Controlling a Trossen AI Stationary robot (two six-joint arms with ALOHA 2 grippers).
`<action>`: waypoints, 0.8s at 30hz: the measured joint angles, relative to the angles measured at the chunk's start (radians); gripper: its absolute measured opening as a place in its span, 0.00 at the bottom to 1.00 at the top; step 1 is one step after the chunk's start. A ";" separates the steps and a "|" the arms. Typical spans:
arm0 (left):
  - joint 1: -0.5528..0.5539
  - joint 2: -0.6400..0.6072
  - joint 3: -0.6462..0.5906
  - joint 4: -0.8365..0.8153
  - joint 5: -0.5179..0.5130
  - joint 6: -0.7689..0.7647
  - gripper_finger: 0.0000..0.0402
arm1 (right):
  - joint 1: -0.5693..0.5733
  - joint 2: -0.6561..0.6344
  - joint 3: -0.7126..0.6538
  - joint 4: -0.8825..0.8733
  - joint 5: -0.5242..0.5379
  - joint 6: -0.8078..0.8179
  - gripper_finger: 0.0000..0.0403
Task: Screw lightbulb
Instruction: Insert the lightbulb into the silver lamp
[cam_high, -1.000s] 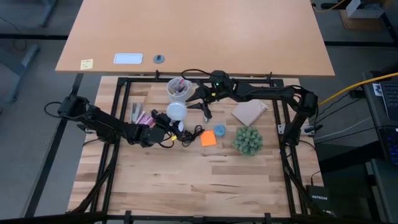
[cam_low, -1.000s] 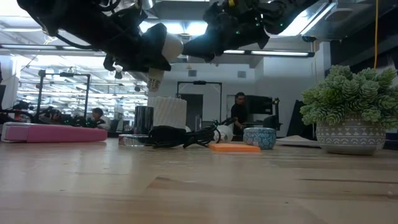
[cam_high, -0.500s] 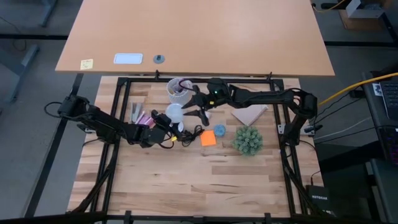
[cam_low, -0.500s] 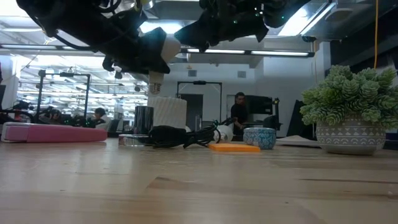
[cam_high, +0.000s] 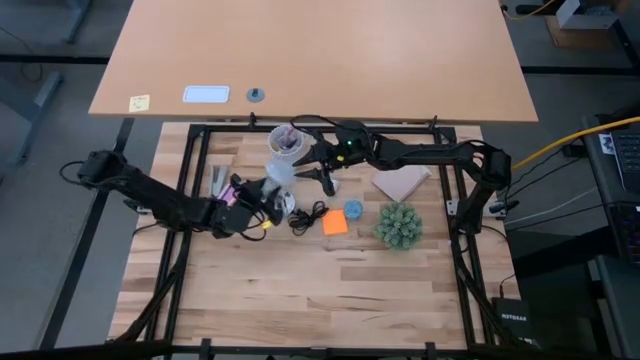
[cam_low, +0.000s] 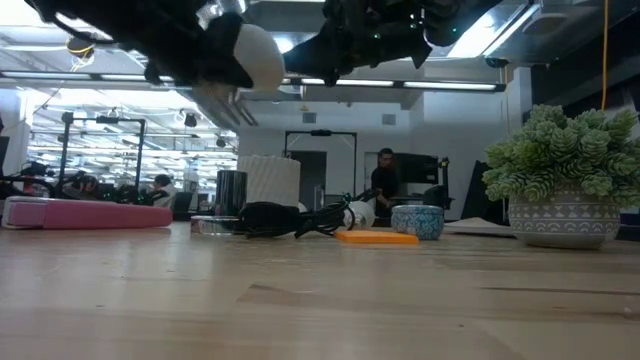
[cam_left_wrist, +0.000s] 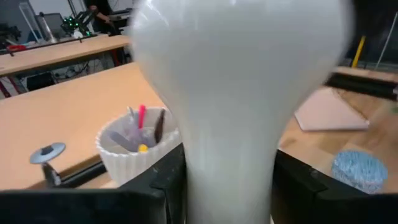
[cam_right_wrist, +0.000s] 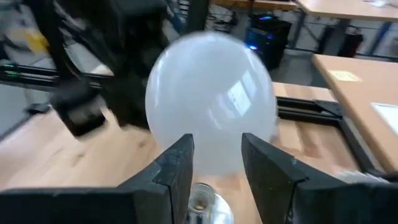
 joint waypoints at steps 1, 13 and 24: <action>-0.003 -0.029 0.000 -0.025 -0.001 0.000 0.39 | -0.001 0.001 0.000 0.002 0.011 0.000 0.35; -0.002 -0.304 0.003 -0.566 0.001 -0.210 0.39 | 0.002 0.005 -0.003 -0.015 0.137 0.000 0.35; -0.003 -0.202 -0.092 -0.557 0.006 -0.448 0.35 | 0.002 0.004 -0.003 -0.040 0.132 -0.002 0.35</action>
